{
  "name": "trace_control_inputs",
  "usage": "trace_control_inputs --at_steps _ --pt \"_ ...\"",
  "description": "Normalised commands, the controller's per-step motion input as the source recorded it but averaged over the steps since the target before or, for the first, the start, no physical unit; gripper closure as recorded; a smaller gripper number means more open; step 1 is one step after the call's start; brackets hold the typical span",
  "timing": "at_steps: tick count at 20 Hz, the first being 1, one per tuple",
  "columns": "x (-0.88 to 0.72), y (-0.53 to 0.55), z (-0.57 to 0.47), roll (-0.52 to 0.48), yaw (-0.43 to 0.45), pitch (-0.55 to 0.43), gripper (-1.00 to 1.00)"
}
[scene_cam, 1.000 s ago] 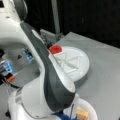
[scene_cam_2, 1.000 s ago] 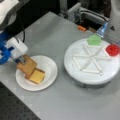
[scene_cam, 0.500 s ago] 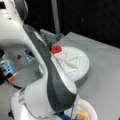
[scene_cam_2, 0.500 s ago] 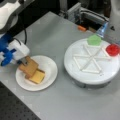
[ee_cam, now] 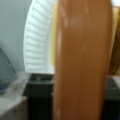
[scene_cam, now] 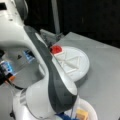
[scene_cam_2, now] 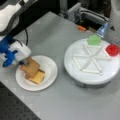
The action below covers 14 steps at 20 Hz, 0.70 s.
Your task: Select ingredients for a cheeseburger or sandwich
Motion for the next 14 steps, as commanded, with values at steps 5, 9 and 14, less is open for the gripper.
trace_control_inputs --at_steps 5,9,14 --pt "-0.26 0.38 0.04 -0.33 -0.087 -0.133 1.0" --pt "-0.27 0.39 0.02 -0.342 -0.1 -0.138 1.0" --pt "-0.29 0.4 0.0 -0.335 -0.113 -0.137 1.0"
